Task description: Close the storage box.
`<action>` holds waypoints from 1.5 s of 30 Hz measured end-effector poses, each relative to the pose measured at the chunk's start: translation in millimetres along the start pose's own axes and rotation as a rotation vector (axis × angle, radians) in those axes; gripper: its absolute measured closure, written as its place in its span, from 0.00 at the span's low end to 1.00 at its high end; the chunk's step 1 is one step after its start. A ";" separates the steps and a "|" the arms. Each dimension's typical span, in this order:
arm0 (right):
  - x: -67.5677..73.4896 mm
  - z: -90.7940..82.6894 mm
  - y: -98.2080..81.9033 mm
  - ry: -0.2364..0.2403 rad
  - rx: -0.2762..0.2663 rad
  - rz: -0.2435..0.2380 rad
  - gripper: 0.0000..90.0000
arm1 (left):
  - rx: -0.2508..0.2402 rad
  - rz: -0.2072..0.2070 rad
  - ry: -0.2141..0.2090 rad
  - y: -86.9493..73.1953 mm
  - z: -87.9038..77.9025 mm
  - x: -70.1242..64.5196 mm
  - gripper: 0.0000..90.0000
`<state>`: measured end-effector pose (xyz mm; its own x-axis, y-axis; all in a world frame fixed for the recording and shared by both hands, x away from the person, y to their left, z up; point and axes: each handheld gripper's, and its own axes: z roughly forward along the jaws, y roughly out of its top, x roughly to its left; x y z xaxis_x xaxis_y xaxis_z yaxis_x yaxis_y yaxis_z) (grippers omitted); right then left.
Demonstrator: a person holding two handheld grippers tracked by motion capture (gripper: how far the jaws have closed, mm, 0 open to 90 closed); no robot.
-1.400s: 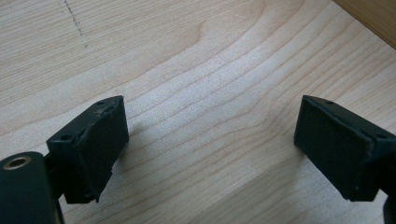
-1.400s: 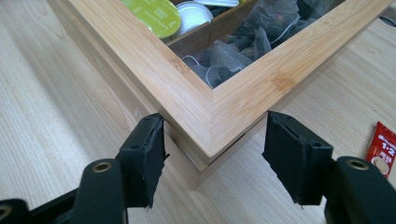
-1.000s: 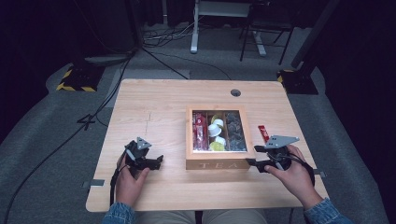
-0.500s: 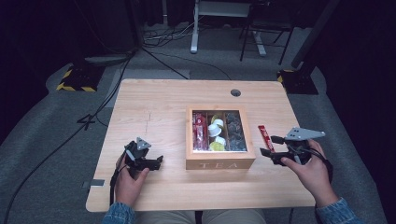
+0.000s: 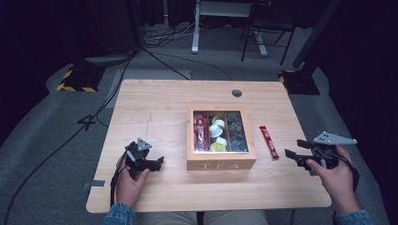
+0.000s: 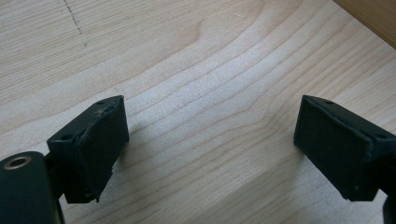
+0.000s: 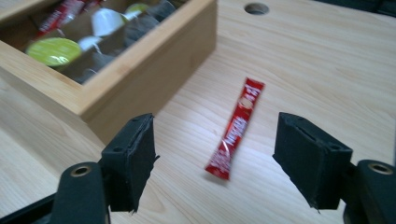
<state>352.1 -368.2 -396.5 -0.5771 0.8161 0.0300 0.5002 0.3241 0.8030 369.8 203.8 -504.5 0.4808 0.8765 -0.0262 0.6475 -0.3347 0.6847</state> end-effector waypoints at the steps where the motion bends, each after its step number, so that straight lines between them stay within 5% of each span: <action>1: -3.0 -0.7 -2.8 -0.008 0.003 0.007 0.32 | 0.000 0.000 0.000 0.0 0.0 0.0 0.12; 9: -27.6 0.4 -28.4 -0.045 0.051 0.056 0.31 | -0.001 -0.001 -0.001 0.1 0.2 0.1 0.11; 19: -52.1 24.1 -69.8 -0.091 0.130 0.083 0.31 | -0.002 -0.001 -0.001 0.1 0.2 0.1 0.11; 27: -54.2 41.5 -93.1 -0.106 0.136 0.088 0.25 | -0.002 -0.001 -0.001 0.1 0.2 0.1 0.11; 33: -51.5 44.1 -98.2 -0.120 0.097 0.059 0.19 | -0.001 -0.001 0.000 0.1 0.2 0.0 0.11; 45: -50.3 44.4 -98.6 -0.131 0.102 0.059 0.15 | -0.002 -0.001 0.000 0.1 0.2 0.1 0.11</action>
<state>360.5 -419.9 -503.6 -0.4593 0.8882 -0.0082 0.5975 0.3158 0.7370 370.0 203.8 -504.6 0.4806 0.8766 -0.0268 0.6466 -0.3335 0.6861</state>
